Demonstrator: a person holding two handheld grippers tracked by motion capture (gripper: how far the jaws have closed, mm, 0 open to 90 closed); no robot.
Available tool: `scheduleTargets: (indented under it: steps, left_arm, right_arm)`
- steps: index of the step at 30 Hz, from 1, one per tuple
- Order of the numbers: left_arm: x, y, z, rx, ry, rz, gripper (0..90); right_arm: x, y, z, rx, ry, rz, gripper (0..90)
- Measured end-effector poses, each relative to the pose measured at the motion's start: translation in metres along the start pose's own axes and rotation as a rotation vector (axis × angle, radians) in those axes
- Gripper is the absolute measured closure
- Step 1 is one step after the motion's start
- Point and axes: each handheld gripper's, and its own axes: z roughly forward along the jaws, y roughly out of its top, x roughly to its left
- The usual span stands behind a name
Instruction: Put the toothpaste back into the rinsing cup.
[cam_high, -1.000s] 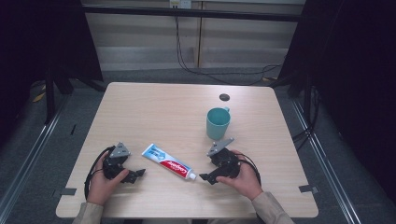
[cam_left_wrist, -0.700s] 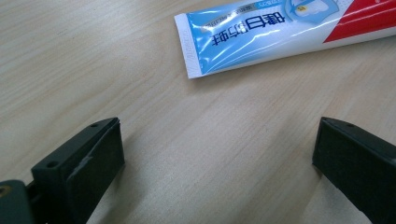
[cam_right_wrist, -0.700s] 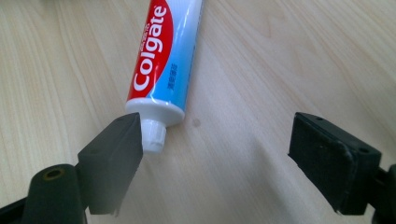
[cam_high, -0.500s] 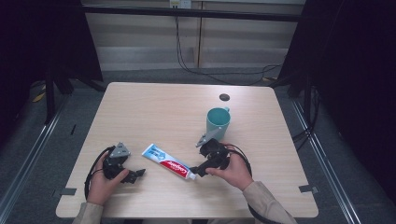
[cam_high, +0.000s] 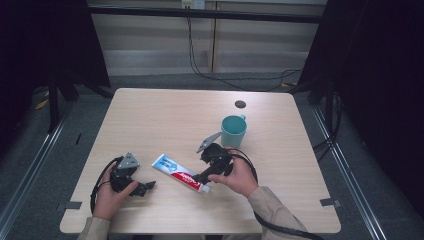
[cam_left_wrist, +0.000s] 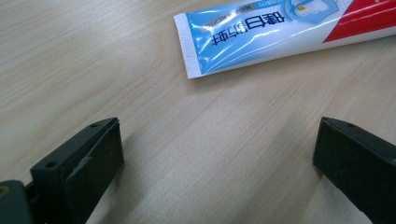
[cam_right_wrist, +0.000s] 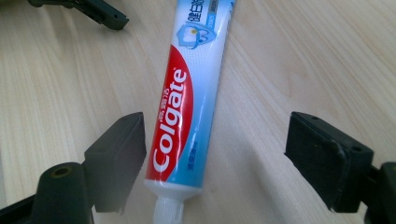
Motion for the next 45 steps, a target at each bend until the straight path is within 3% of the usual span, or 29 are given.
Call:
scheduleTargets:
  steps: [10,20,27,28,31,34,39,45]
  left_arm:
    - [0.0,0.0,0.0,-0.002,-0.004,0.0,1.0]
    - [0.0,0.0,0.0,-0.002,-0.004,0.0,0.9]
    - [0.0,0.0,0.0,-0.002,-0.005,0.0,0.9]
    - [0.0,0.0,0.001,-0.002,-0.008,-0.005,0.8]
    - [0.0,0.0,0.001,-0.002,-0.009,-0.004,0.5]
    - [0.0,0.0,0.001,-0.002,-0.009,-0.005,0.5]
    - [0.0,0.0,0.001,-0.002,-0.009,-0.004,0.5]
    - [-0.001,0.0,0.0,-0.003,-0.001,-0.007,0.5]
  right_arm:
    - [-0.002,0.007,0.016,0.018,0.021,0.007,20.5]
    - [0.005,0.002,0.026,0.033,0.053,0.007,26.0]
    - [0.007,-0.006,0.031,0.049,0.043,-0.008,35.4]
    - [0.008,-0.009,0.033,0.057,0.061,-0.007,42.5]
    - [0.009,-0.012,0.035,0.065,0.063,-0.006,49.3]
    - [0.009,-0.013,0.034,0.061,0.027,-0.019,57.9]
    - [0.009,-0.012,0.03,0.064,0.012,0.016,70.5]
    - [0.007,-0.017,0.021,0.041,-0.047,0.007,72.6]
